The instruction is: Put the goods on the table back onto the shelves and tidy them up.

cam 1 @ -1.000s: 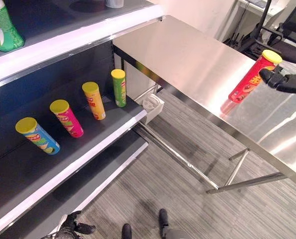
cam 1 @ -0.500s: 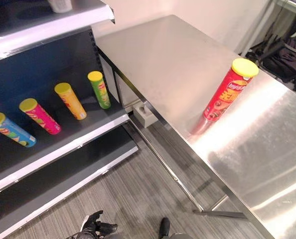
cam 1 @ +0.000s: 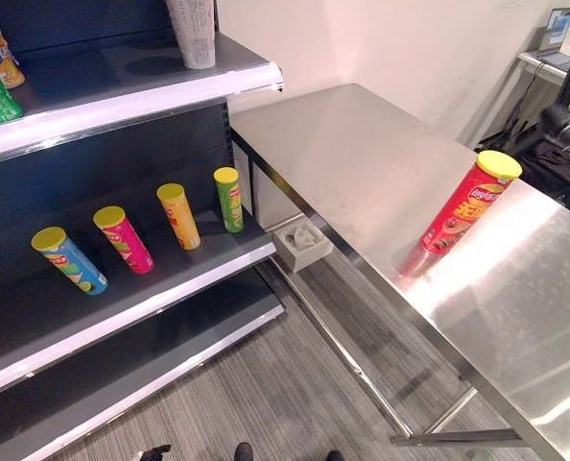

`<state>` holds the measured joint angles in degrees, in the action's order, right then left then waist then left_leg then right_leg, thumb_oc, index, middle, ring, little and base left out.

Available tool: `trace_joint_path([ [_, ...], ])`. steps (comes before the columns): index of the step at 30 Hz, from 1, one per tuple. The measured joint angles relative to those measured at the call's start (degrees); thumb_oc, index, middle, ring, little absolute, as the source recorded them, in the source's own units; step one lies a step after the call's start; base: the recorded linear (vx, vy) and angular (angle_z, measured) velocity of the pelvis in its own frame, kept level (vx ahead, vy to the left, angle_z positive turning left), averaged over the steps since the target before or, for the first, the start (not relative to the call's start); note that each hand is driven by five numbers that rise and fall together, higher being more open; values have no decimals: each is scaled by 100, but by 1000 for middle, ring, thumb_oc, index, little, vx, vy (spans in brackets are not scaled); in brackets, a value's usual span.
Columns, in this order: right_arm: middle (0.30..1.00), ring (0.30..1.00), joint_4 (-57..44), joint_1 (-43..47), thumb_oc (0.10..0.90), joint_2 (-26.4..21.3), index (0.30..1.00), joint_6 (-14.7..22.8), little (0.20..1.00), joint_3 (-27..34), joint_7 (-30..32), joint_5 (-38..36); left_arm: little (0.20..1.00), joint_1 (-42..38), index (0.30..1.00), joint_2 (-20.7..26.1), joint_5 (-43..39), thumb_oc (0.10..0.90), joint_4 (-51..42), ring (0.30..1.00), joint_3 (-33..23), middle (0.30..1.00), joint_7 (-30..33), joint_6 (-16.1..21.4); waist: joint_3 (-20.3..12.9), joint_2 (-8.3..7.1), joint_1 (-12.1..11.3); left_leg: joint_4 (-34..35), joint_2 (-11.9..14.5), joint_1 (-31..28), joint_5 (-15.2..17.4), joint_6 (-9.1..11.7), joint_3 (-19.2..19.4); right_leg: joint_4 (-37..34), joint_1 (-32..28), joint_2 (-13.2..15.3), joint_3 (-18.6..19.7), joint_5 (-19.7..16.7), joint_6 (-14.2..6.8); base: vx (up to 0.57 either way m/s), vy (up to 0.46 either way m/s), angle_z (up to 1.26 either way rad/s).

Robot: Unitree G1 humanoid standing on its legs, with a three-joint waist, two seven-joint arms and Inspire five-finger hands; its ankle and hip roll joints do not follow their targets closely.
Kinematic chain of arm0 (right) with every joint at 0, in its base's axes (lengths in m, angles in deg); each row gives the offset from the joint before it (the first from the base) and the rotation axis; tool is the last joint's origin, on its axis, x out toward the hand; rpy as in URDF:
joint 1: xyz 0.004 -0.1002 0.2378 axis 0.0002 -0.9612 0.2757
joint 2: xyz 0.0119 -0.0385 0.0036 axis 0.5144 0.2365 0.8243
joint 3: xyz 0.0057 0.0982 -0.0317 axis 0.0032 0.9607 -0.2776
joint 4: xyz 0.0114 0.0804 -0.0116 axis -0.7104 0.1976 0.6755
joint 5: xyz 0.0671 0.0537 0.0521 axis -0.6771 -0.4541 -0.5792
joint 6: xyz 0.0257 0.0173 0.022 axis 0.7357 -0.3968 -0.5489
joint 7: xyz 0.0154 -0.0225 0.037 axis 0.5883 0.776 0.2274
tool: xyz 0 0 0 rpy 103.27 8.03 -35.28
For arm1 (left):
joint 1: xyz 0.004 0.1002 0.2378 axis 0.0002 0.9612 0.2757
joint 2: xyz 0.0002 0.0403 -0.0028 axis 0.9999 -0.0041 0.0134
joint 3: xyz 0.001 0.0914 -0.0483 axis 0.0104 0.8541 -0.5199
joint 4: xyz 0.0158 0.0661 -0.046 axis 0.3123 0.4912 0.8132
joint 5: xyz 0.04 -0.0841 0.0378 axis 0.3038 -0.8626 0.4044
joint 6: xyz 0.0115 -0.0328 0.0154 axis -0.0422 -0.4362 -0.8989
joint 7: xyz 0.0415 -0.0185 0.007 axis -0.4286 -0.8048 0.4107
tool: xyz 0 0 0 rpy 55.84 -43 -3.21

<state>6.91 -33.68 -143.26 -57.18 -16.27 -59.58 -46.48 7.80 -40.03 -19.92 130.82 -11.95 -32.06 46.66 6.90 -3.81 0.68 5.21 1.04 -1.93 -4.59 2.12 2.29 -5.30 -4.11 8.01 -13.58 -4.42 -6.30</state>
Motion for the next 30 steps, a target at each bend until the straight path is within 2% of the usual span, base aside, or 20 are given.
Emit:
trace_joint_path([
  [3, 900, 900, 27, -88, 800, 17, 900, -106, 900, -271, -240, 276, 900, -48, 900, -69, 4, 800, -5, 900, 5, 900, -26, 5, 12, -19, 14, -1, 30, 5, 2, -1, 32, -1, 25, -32, 36, 0, 0, -2, 6, -7],
  [8, 900, 900, 53, -313, 800, 25, 900, -194, 900, -323, -410, 586, 900, -33, 900, -112, 15, 800, 12, 900, 53, 900, -66, 5, 38, -24, 8, -1, 82, 21, 2, -1, 43, -4, 50, -82, 52, 0, 1, 1, 0, -1],
  [15, 900, 900, 86, -349, 800, 638, 900, -238, 900, -316, -400, 920, 900, 3, 900, -155, 18, 800, 12, 900, 71, 900, -94, 5, 143, 109, -8, 0, 112, 12, 0, 3, 25, -46, 26, -86, 40, 13, -6, 2, -2, 1],
  [18, 900, 900, 162, -349, 800, 852, 900, -294, 900, -315, -272, 981, 900, 14, 900, -163, 15, 800, 9, 900, 69, 900, -87, 4, 181, 149, -88, -1, 113, 23, -2, 5, 12, -46, 30, -93, 21, 7, 5, 14, -9, 2],
  [22, 900, 900, 306, -347, 800, 1137, 900, -346, 900, -314, -34, 1037, 900, 15, 900, -164, 11, 800, 2, 900, 67, 900, -80, 3, 209, 131, -237, -1, 109, 54, -2, 6, -55, -46, 28, -117, -33, 22, 6, 24, -10, 7],
  [30, 900, 900, 306, -346, 800, 1169, 900, -377, 900, -180, 248, 1231, 900, 96, 900, -164, 8, 800, -4, 900, 63, 900, 9, 0, 226, 102, -333, -1, 98, 56, -2, 6, -133, -46, -12, -111, -74, 48, -4, 13, -2, 4],
])
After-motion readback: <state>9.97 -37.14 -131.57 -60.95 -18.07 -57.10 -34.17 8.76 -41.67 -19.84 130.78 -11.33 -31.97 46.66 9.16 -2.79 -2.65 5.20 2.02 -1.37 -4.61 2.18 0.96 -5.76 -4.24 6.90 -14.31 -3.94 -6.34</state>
